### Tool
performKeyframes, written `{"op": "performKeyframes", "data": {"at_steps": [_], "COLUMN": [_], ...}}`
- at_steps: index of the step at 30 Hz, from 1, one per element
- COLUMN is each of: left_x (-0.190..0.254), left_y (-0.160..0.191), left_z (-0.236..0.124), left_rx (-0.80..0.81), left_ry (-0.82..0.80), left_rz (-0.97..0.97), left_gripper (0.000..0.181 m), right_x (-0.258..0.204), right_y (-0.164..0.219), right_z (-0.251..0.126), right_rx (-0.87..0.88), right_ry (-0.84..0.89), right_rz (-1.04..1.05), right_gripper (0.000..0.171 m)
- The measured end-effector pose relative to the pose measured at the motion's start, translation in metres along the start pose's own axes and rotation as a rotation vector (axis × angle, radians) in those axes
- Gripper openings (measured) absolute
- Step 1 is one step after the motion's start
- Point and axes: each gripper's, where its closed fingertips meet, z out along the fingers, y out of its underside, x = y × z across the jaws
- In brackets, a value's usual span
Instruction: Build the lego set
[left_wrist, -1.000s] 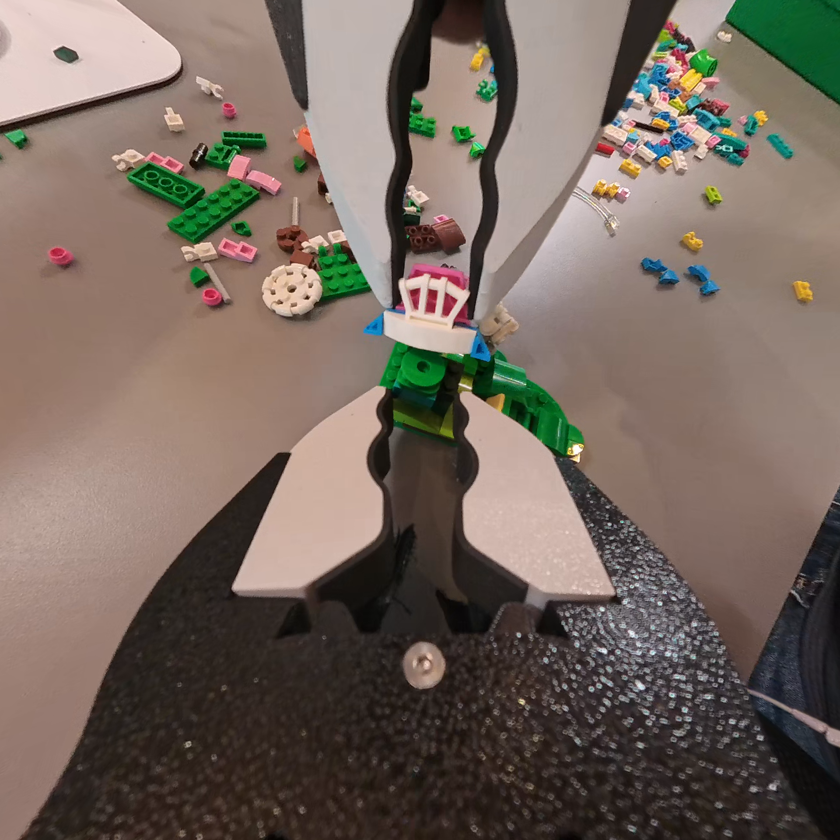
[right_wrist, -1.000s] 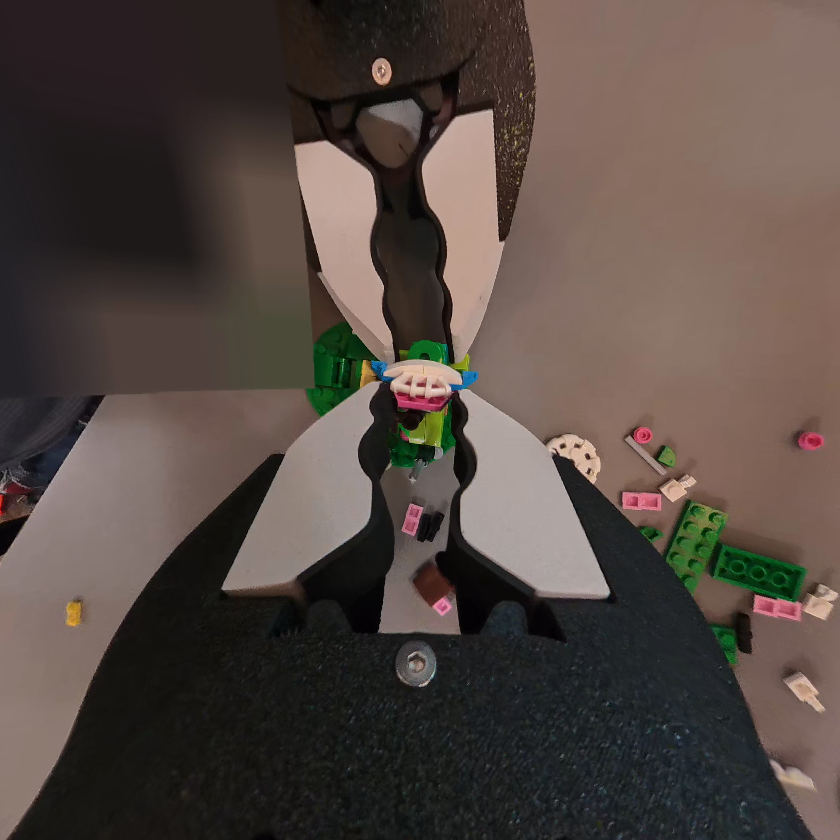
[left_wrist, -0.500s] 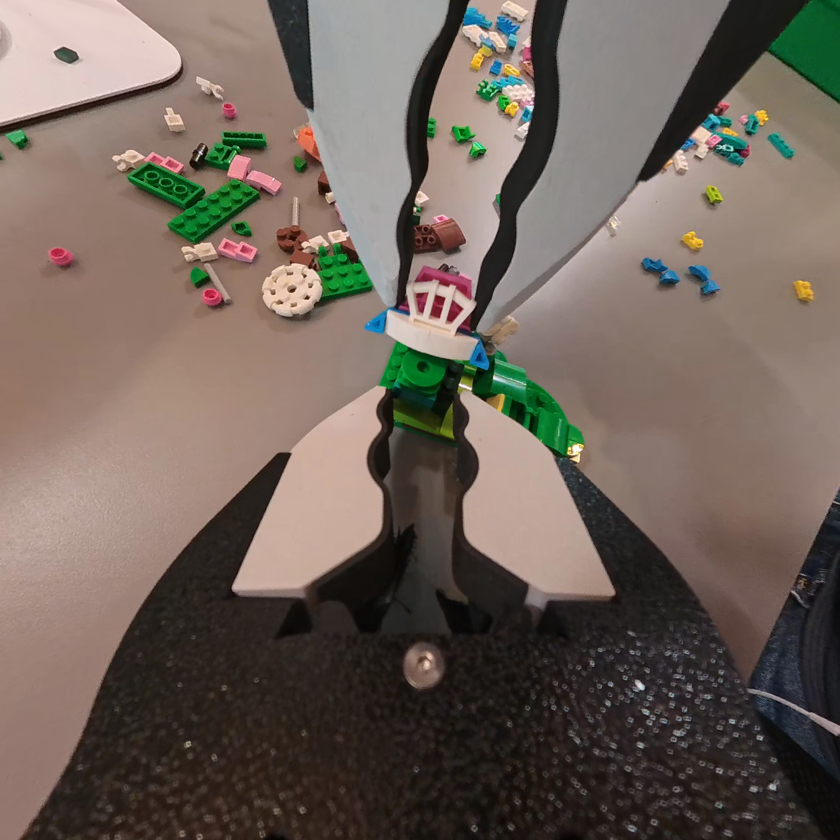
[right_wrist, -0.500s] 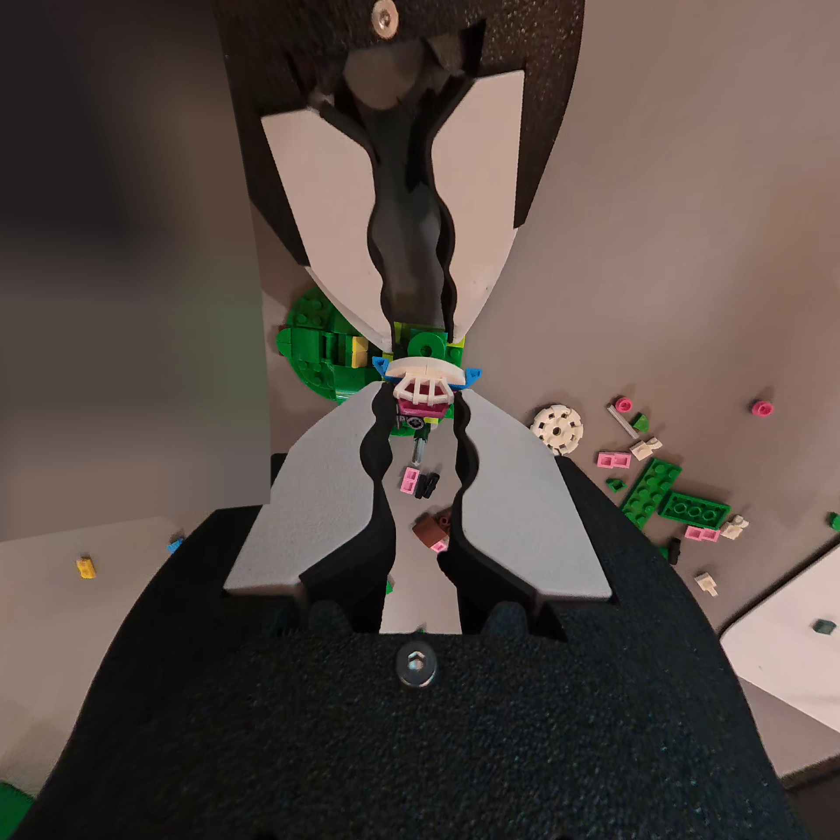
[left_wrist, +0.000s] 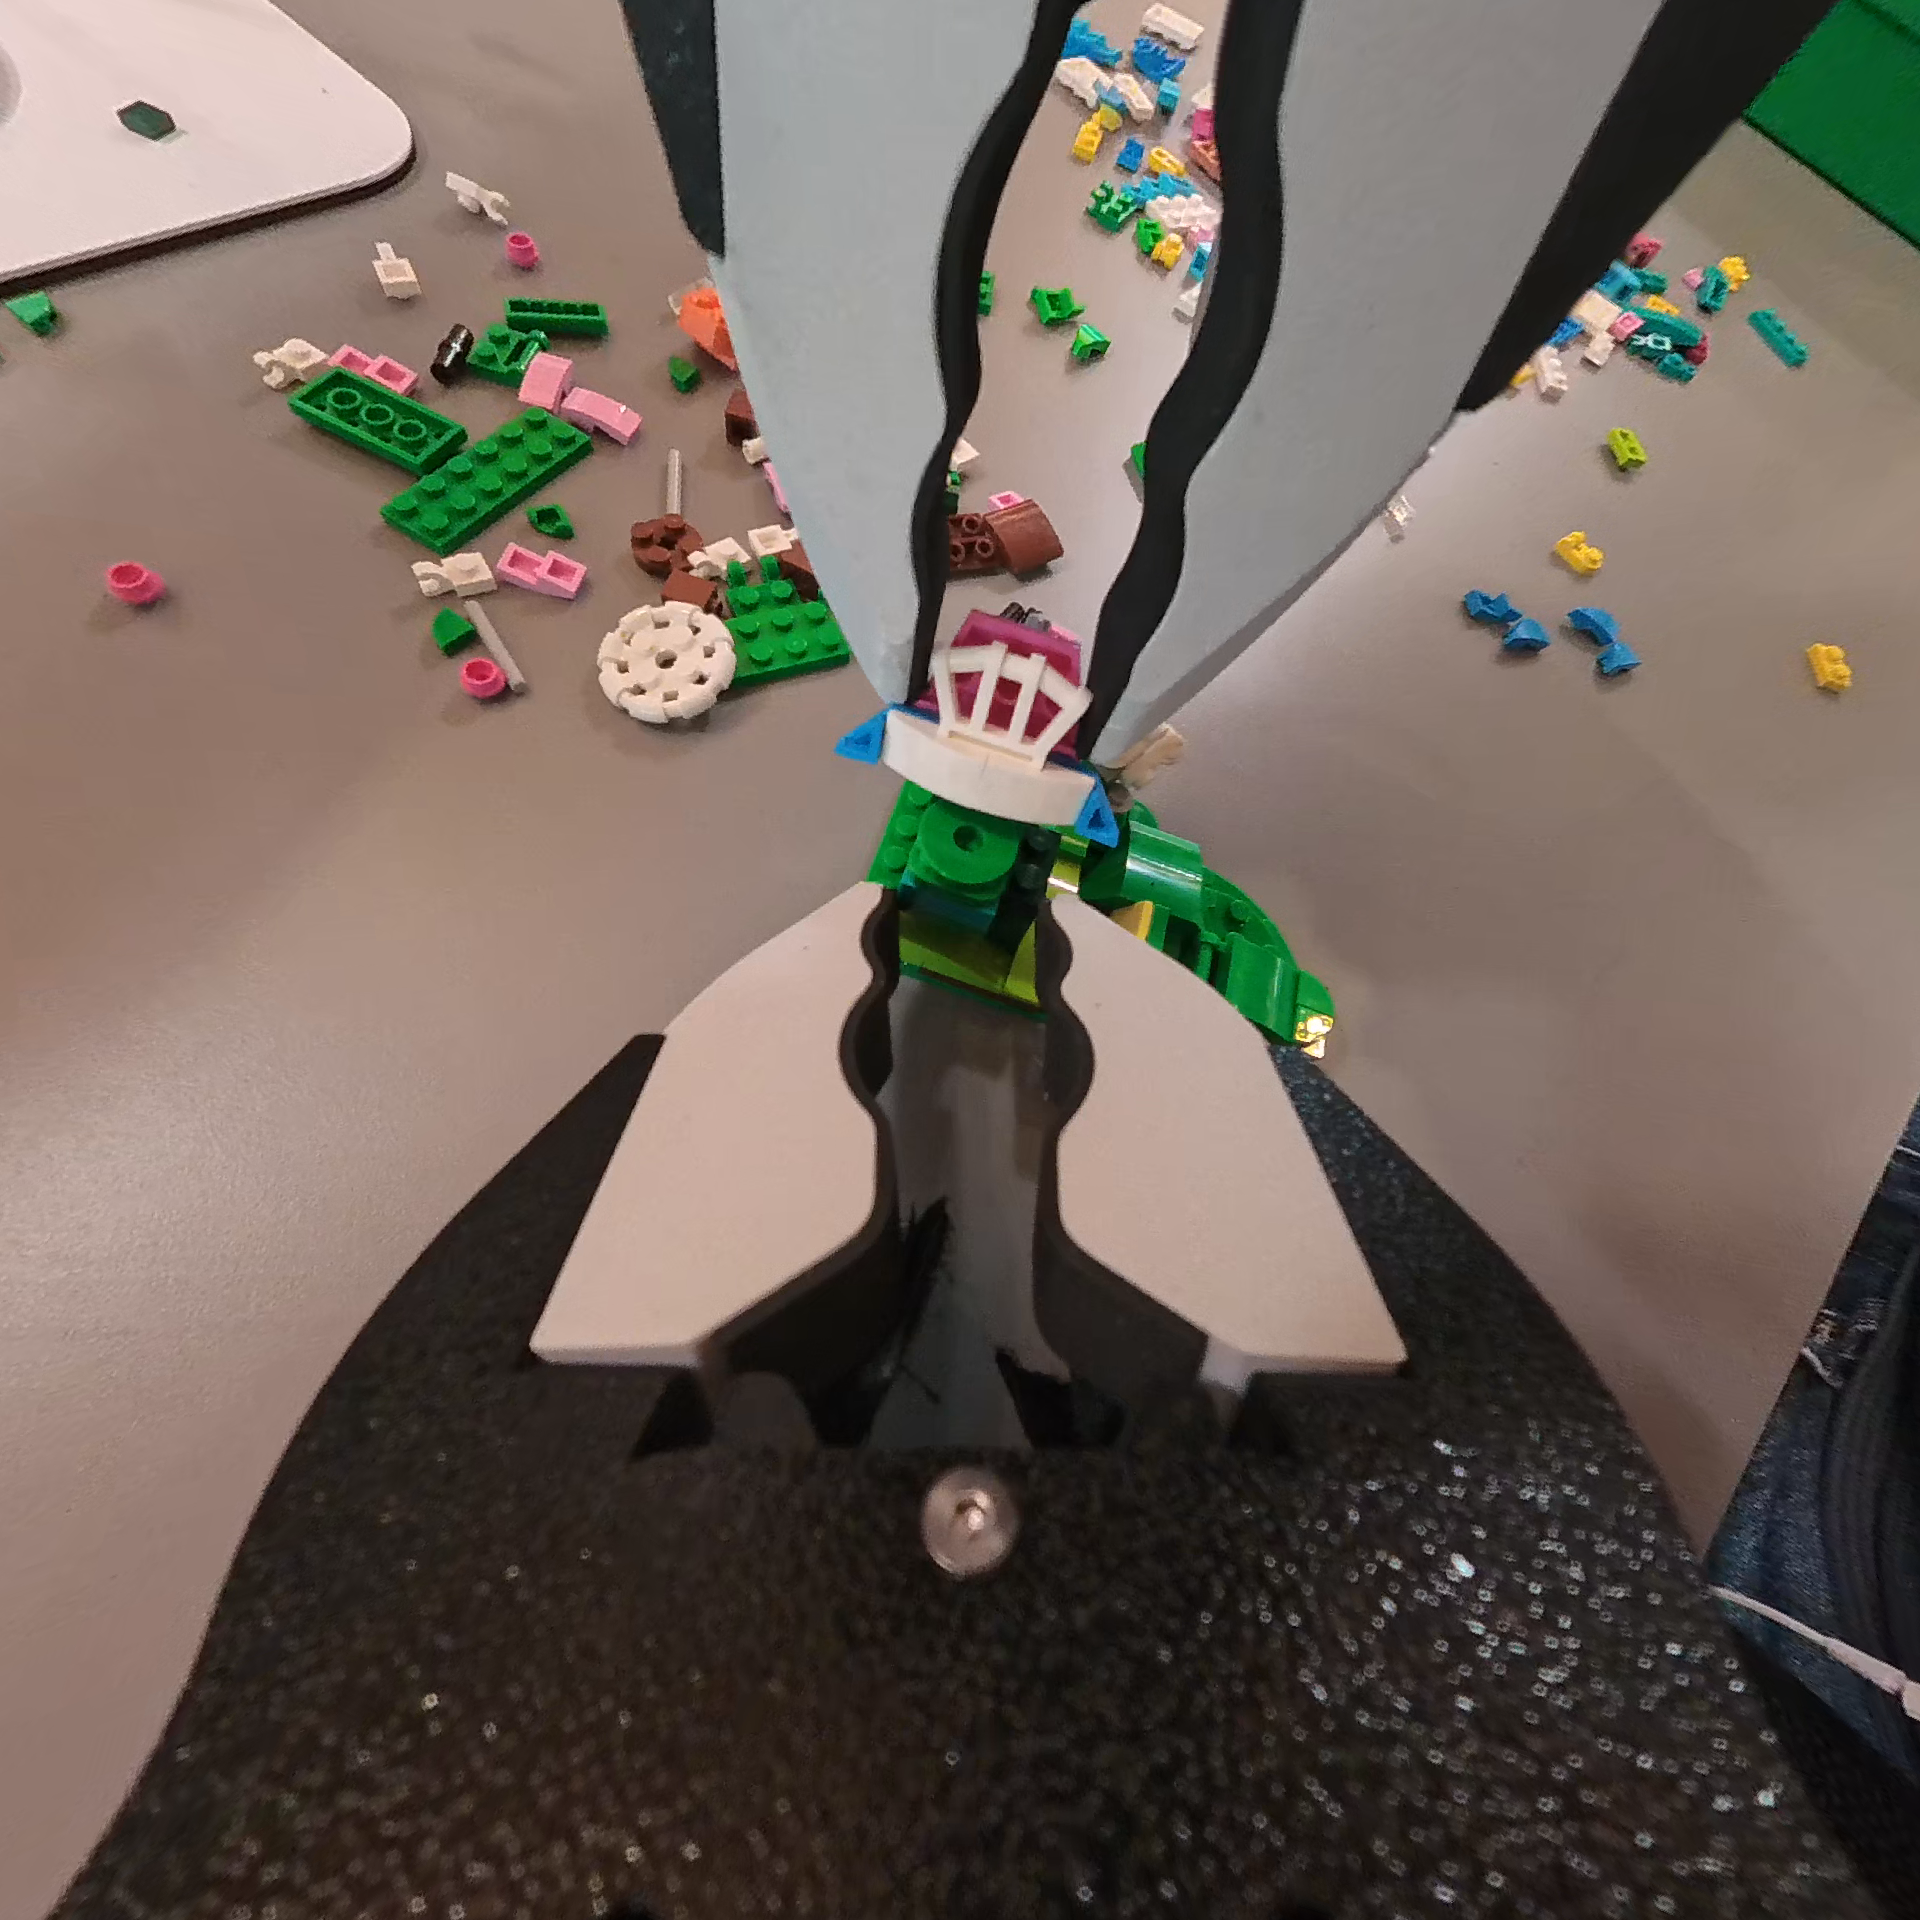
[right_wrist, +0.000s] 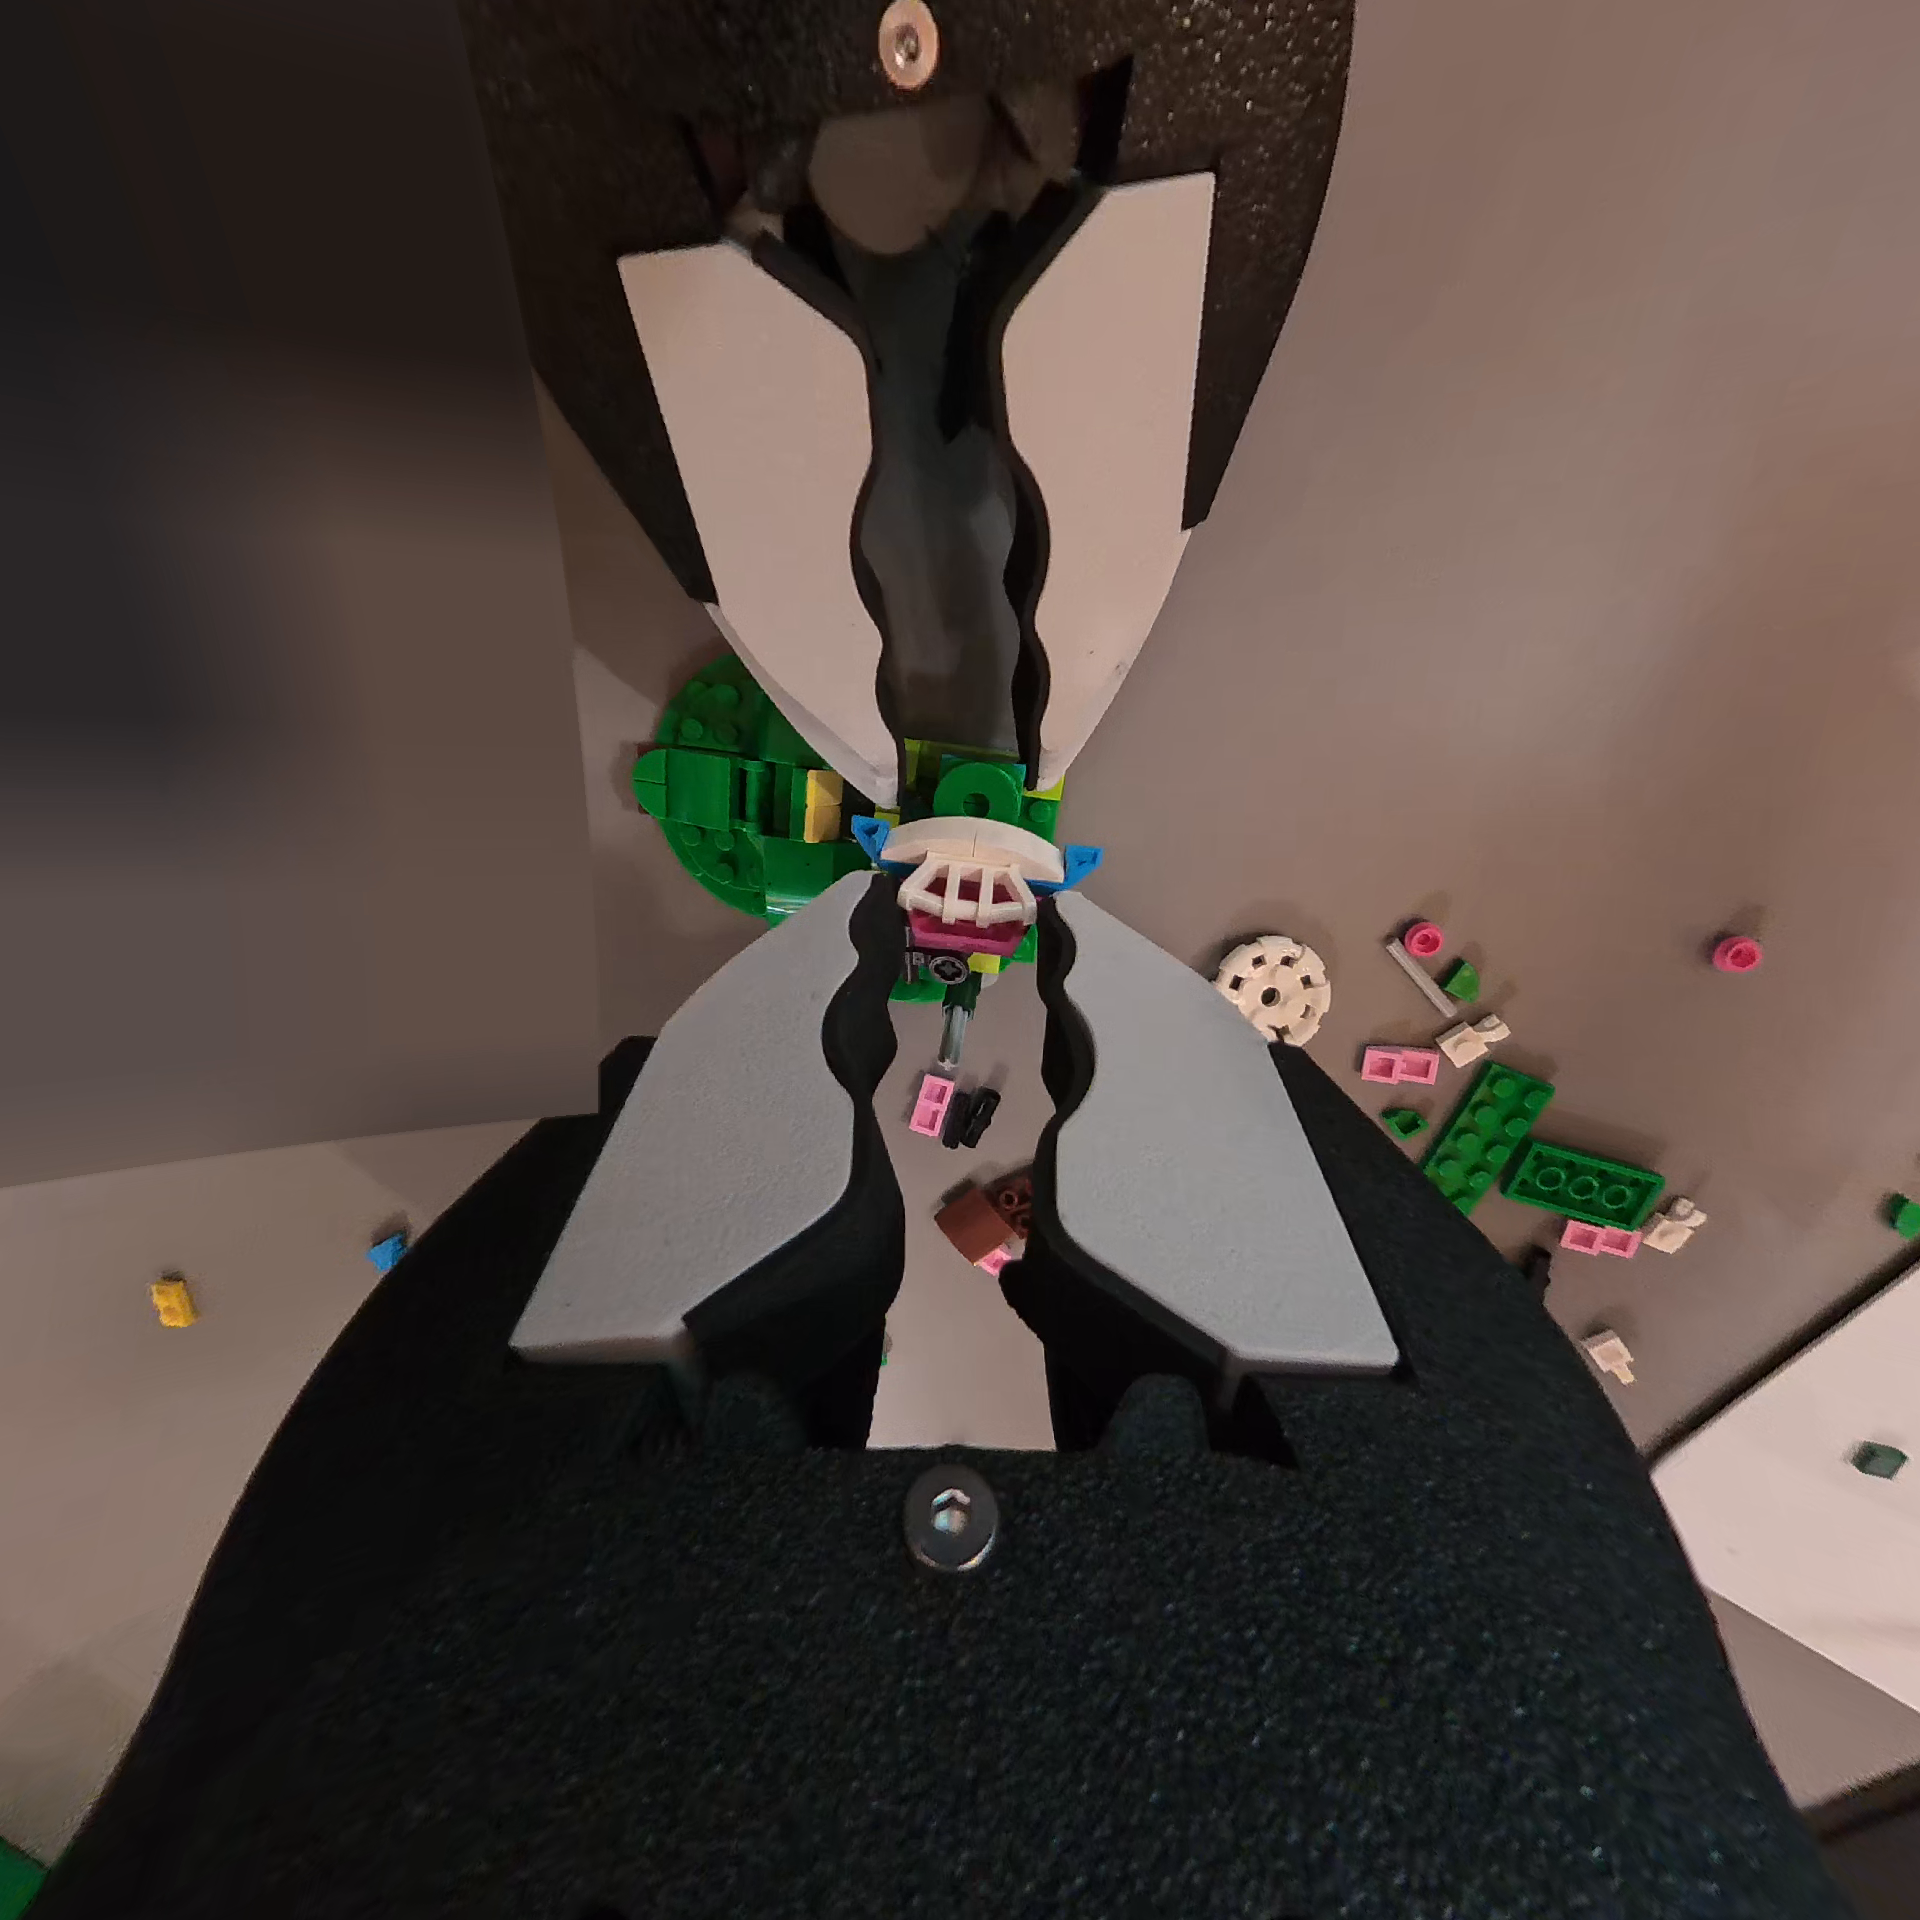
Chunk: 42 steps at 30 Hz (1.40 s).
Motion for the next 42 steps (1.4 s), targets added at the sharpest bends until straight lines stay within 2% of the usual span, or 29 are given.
{"op": "performKeyframes", "data": {"at_steps": [12, 26, 33, 38, 42], "left_x": [0.0001, 0.0002, 0.0001, 0.0, -0.0001], "left_y": [0.0, -0.0002, -0.0003, -0.0003, -0.0004], "left_z": [0.0001, 0.0, 0.0, 0.0, -0.0001], "left_rx": [0.0, 0.0, 0.001, 0.001, 0.002], "left_ry": [0.007, 0.006, 0.006, 0.006, 0.007], "left_rz": [-0.006, -0.005, -0.005, -0.005, -0.007], "left_gripper": [0.025, 0.025, 0.025, 0.025, 0.025], "right_x": [0.001, 0.0001, -0.0003, -0.0031, -0.0022], "right_y": [-0.0049, -0.0048, -0.0056, -0.0055, -0.0066], "right_z": [0.0013, 0.0023, 0.0019, 0.0064, 0.0044], "right_rx": [0.19, 0.1, 0.11, 0.095, 0.091], "right_ry": [-0.062, 0.045, 0.04, 0.023, 0.031], "right_rz": [-0.018, -0.022, 0.007, -0.002, -0.011], "right_gripper": [0.025, 0.025, 0.026, 0.037, 0.033]}}
